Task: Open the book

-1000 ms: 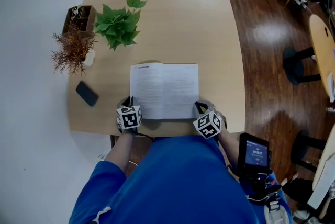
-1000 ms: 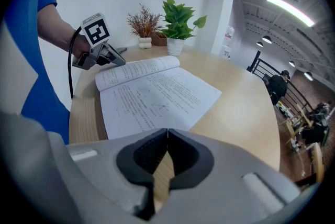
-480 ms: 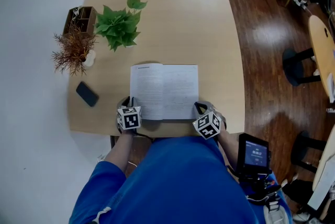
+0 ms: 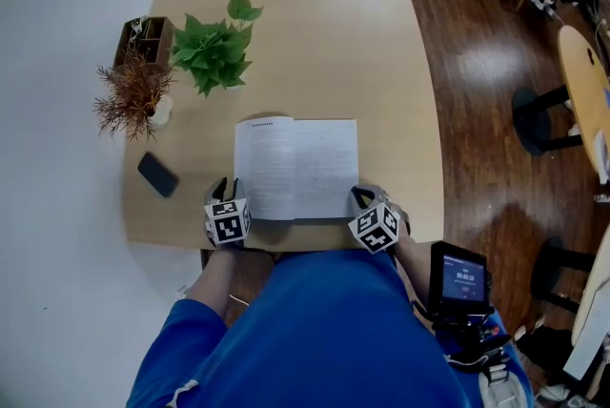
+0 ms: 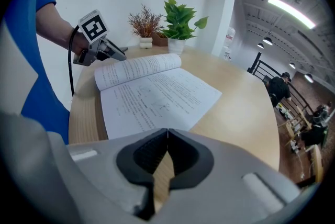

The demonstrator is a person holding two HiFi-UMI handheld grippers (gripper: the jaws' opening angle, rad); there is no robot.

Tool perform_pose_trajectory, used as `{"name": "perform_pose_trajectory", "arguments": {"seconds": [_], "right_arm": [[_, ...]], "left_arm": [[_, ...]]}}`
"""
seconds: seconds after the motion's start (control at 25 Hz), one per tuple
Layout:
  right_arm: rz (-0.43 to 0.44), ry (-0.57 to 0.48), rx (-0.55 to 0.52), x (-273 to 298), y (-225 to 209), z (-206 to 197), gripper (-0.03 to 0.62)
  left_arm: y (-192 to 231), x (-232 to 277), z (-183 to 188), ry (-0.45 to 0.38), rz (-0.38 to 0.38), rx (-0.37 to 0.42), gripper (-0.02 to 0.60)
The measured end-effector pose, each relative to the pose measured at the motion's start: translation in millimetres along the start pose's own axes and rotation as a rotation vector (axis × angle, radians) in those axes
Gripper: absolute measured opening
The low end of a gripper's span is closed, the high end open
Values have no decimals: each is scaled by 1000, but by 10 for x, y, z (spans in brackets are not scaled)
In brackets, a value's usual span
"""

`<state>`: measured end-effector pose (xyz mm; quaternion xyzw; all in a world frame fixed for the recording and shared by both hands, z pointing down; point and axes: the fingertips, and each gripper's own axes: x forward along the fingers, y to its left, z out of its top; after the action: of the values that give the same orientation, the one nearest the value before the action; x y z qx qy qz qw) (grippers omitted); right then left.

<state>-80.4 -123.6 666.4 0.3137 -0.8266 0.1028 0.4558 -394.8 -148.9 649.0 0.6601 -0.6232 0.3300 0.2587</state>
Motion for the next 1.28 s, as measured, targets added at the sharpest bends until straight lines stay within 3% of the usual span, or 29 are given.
{"name": "perform_pose_trajectory", "arguments": {"seconds": [0.32,0.52,0.64,1.0,1.28], "right_arm": [[0,-4,12,-13,-10,2,5],[-10,-8,22,-16,-12,-3,5],[-21,-7,48,-44,-17,1,5],[-82,-17,121,-241,51,-56,5],[-83,-79,133,-509,153,-86,5]], "left_arm": [[70,-335,223,-204,31,0,124],[-44,-544,285,-283,37,77,45],[-197,-627,302,-316,6,130,9],[-564,-661,196,-351,-117,177,8],[-773,-928,190,-382,-108,183,8]]}}
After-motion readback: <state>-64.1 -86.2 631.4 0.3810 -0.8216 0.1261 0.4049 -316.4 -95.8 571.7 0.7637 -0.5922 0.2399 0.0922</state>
